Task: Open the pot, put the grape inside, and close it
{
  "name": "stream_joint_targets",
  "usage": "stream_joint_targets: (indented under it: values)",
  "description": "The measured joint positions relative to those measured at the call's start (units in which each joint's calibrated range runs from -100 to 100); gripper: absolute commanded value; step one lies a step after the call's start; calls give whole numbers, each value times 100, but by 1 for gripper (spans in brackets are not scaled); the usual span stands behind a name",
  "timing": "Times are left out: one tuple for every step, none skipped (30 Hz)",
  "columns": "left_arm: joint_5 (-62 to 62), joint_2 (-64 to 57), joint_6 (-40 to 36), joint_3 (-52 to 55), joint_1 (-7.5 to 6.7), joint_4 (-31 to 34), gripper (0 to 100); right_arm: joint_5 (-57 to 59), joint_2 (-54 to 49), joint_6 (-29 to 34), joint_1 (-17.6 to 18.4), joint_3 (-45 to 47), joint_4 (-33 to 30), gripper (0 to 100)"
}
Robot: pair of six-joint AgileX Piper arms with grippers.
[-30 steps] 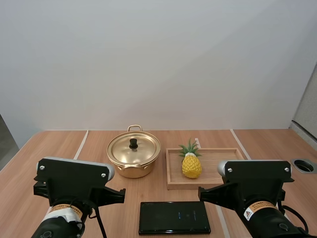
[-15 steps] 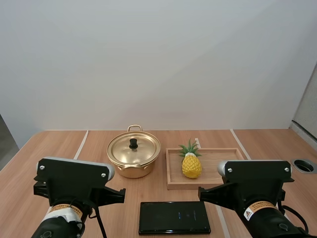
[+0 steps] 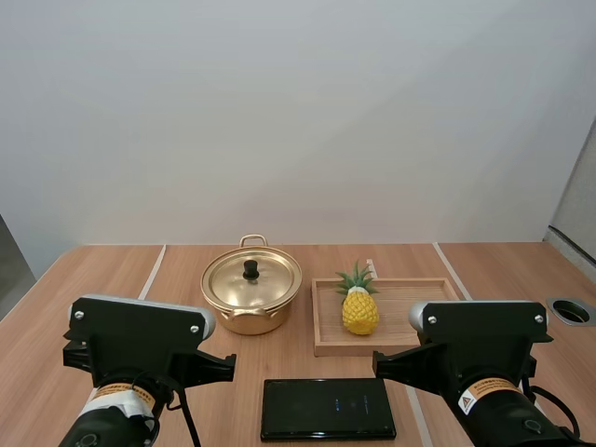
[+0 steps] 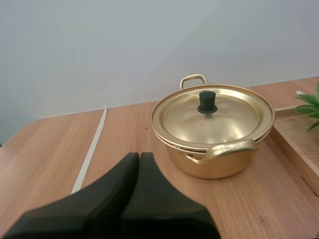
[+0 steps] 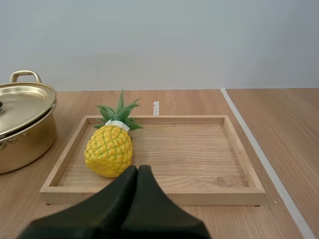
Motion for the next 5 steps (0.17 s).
stream_joint_targets:
  values:
    - [0,0,0,0,0,0,2,0,0,0,0,0,0,0]
    - [0,0,0,0,0,0,2,0,0,0,0,0,0,0]
    - [0,0,0,0,0,0,2,0,0,0,0,0,0,0]
    - [0,0,0,0,0,0,2,0,0,0,0,0,0,0]
    - [0,0,0,0,0,0,2,0,0,0,0,0,0,0]
